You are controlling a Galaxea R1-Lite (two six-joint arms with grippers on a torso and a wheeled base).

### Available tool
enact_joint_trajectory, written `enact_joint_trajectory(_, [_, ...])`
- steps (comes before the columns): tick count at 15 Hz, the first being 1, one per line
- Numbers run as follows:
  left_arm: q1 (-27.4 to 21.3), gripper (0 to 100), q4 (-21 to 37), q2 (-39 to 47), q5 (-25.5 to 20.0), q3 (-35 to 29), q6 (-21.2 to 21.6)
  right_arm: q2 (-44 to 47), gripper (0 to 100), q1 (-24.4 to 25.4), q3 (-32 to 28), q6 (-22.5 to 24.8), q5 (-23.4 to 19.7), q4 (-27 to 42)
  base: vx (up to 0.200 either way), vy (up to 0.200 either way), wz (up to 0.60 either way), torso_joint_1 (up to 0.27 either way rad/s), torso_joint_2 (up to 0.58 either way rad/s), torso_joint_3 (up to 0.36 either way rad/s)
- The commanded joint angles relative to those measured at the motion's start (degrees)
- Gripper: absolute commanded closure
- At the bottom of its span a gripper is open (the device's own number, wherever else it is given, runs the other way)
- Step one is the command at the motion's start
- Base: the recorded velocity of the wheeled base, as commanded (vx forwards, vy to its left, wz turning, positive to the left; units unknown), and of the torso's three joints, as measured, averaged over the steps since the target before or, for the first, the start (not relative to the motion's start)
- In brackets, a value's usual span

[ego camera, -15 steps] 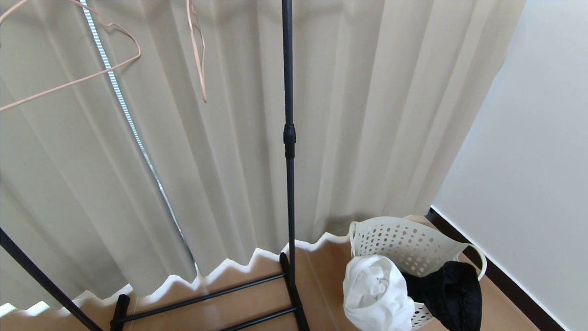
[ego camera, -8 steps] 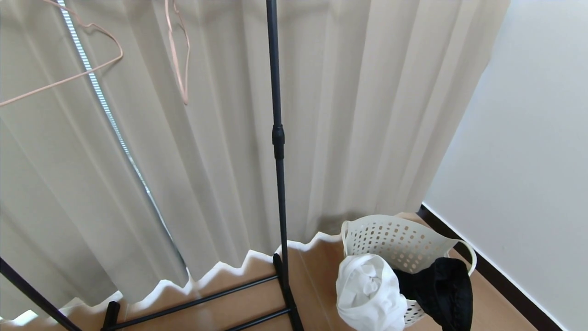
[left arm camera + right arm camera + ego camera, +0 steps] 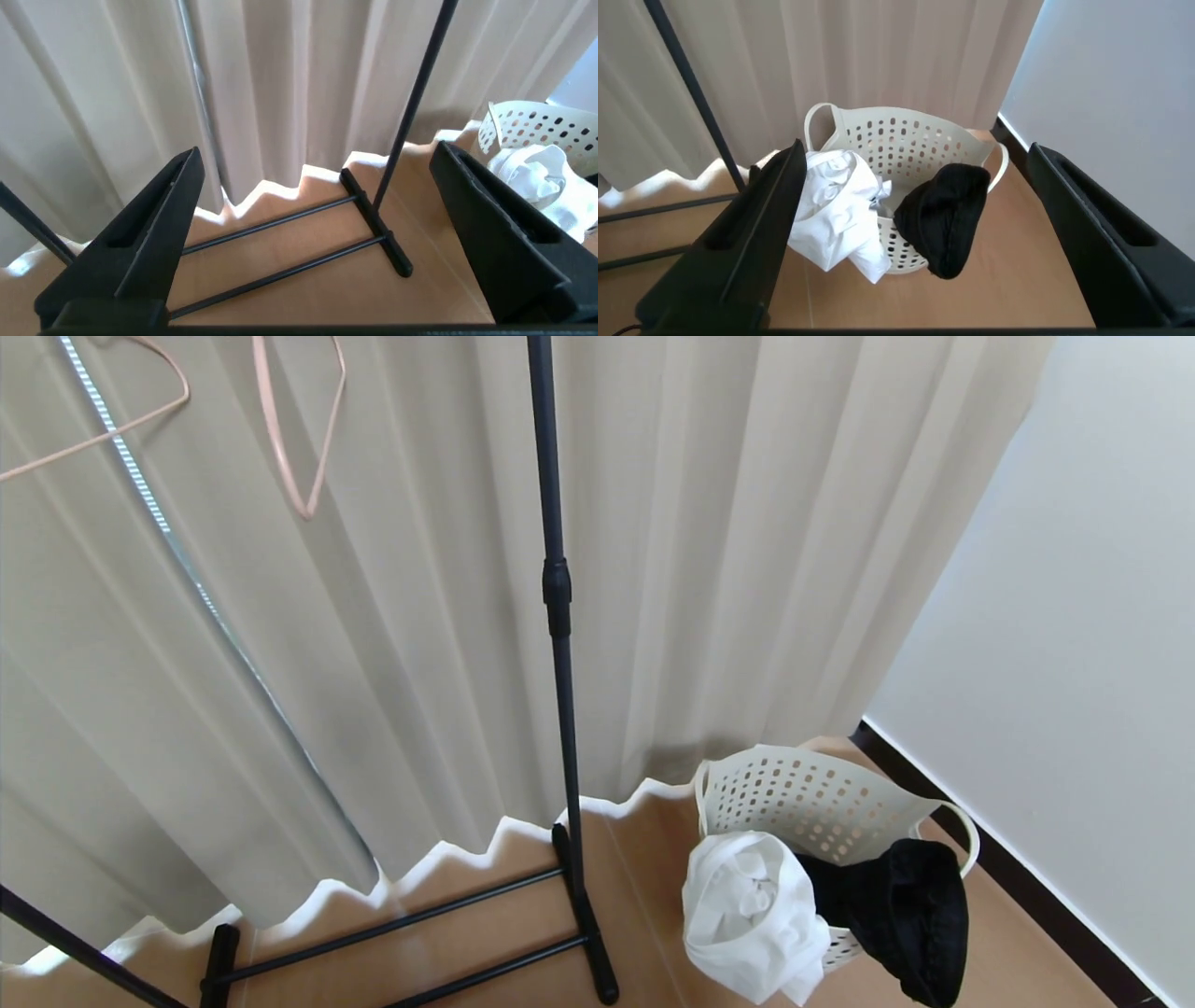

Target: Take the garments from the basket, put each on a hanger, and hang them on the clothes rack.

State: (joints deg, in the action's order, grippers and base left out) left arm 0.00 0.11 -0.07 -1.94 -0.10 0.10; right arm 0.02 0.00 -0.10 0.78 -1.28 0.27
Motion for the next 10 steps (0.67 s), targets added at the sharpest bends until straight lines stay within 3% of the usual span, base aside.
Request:
enact_joint_trajectory(1, [0.0,0,0.0,0.1,0.0,0.0,0.0,0.0,0,0.0,0.0,0.0,0.0,0.0,0.0,0.0,0.0,0.002,0.0,-0.188])
enact_joint_trajectory(10, [0.0,0,0.0,0.2,0.0,0.0,0.0,0.0,0,0.0,0.0,0.0,0.0,-0.1,0.0,0.0,0.0,0.003,0.0,-0.198])
